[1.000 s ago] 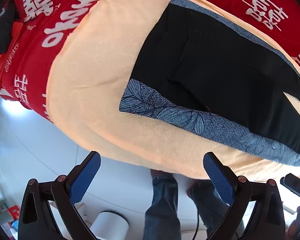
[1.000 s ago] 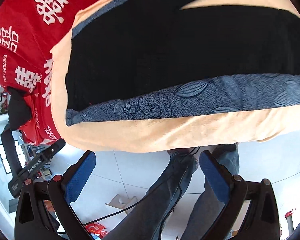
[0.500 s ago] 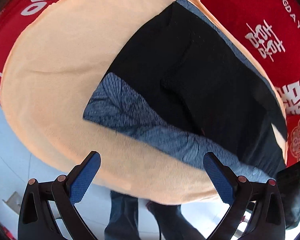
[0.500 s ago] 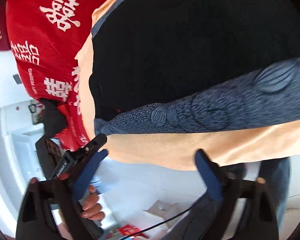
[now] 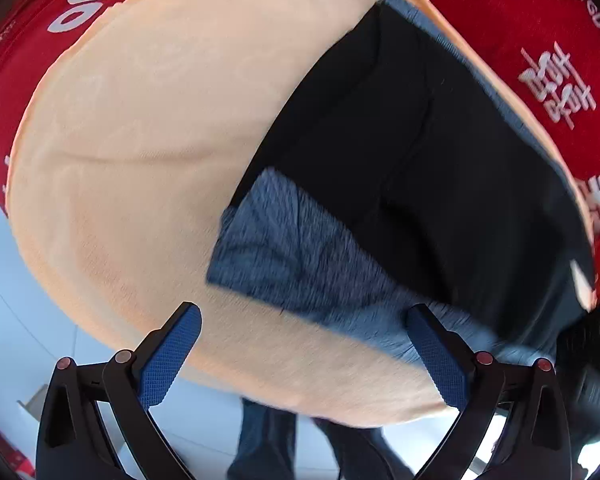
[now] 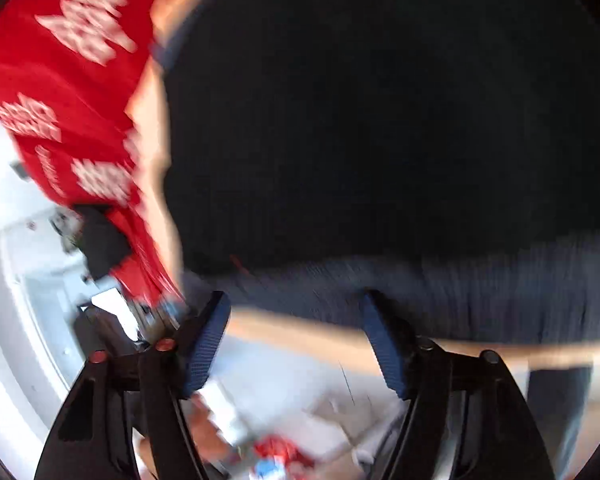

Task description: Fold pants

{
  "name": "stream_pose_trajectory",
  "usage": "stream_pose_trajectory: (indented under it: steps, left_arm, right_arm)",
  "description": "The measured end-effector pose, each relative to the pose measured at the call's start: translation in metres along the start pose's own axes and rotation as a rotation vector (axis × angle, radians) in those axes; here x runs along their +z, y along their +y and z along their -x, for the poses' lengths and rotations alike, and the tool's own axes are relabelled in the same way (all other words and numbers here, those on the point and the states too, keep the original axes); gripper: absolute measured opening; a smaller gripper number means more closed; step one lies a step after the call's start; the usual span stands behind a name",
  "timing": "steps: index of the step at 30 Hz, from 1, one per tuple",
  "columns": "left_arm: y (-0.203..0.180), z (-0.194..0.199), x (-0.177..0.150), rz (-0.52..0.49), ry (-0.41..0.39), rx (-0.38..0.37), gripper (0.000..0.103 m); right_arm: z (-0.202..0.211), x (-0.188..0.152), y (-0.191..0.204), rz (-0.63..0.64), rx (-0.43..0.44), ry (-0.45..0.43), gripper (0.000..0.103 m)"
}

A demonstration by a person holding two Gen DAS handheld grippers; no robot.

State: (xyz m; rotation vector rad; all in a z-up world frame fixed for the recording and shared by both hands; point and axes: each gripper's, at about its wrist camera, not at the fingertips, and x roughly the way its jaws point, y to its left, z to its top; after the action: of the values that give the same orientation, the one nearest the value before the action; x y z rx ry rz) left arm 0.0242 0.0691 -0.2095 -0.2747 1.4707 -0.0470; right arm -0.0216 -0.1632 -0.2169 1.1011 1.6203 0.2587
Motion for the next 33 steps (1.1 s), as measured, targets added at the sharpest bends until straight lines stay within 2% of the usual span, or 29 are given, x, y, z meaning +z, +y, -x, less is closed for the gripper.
stream_pose_trajectory:
  steps: [2, 4, 5, 7, 10, 13, 16, 18, 19, 22, 25, 26, 29, 31, 33]
  left_arm:
    - [0.003, -0.005, -0.004, -0.026, 0.014, 0.034, 0.103]
    - [0.007, -0.01, -0.006, -0.041, 0.033, 0.065, 0.103]
    - [0.01, -0.009, -0.006, -0.031, 0.036, 0.057, 0.103]
    - [0.017, 0.0, -0.003, 0.023, 0.021, -0.006, 0.103]
    - [0.024, 0.019, 0.004, 0.077, -0.021, -0.065, 0.103]
    - [0.021, 0.032, 0.015, 0.056, -0.082, -0.077, 0.103]
    - [0.002, 0.015, 0.026, -0.049, -0.094, 0.047, 0.103]
    - [-0.003, -0.008, 0.024, -0.121, -0.065, 0.178, 0.103]
    - [0.0, -0.016, 0.022, -0.13, -0.045, 0.176, 0.103]
    - [0.02, -0.01, 0.018, -0.018, -0.019, 0.079, 0.103]
    - [0.032, -0.004, 0.012, 0.043, 0.003, -0.081, 0.103]
    - [0.033, -0.006, 0.011, 0.061, 0.015, -0.144, 0.103]
    - [0.028, -0.021, 0.013, 0.076, 0.044, -0.25, 0.103]
    - [0.02, -0.033, 0.012, 0.082, 0.052, -0.288, 0.103]
    - [0.014, -0.033, 0.011, 0.096, 0.036, -0.276, 0.103]
  right_arm:
    - [0.002, -0.02, -0.005, 0.01, 0.0, -0.009, 0.071]
    - [0.006, -0.025, -0.013, -0.04, 0.06, -0.041, 0.071]
    - [0.009, -0.024, -0.016, -0.067, 0.097, -0.06, 0.071]
    - [0.012, -0.018, -0.019, -0.092, 0.148, -0.09, 0.071]
    - [0.016, -0.009, -0.013, -0.108, 0.196, -0.095, 0.071]
    - [0.02, -0.006, 0.009, -0.051, 0.237, -0.133, 0.071]
    - [0.03, 0.011, 0.023, -0.032, 0.23, -0.191, 0.071]
    - [0.027, 0.02, 0.012, -0.041, 0.155, -0.169, 0.07]
    - [0.024, 0.019, 0.008, -0.043, 0.135, -0.144, 0.07]
    - [0.025, -0.009, -0.006, -0.011, 0.136, -0.102, 0.07]
    - [0.023, -0.025, -0.028, -0.05, 0.138, -0.093, 0.07]
    - [0.02, -0.025, -0.035, -0.081, 0.159, -0.101, 0.07]
    - [0.021, -0.02, -0.046, -0.106, 0.226, -0.168, 0.07]
    - [0.023, -0.014, -0.049, -0.111, 0.261, -0.204, 0.07]
    - [0.024, -0.009, -0.05, -0.136, 0.322, -0.216, 0.071]
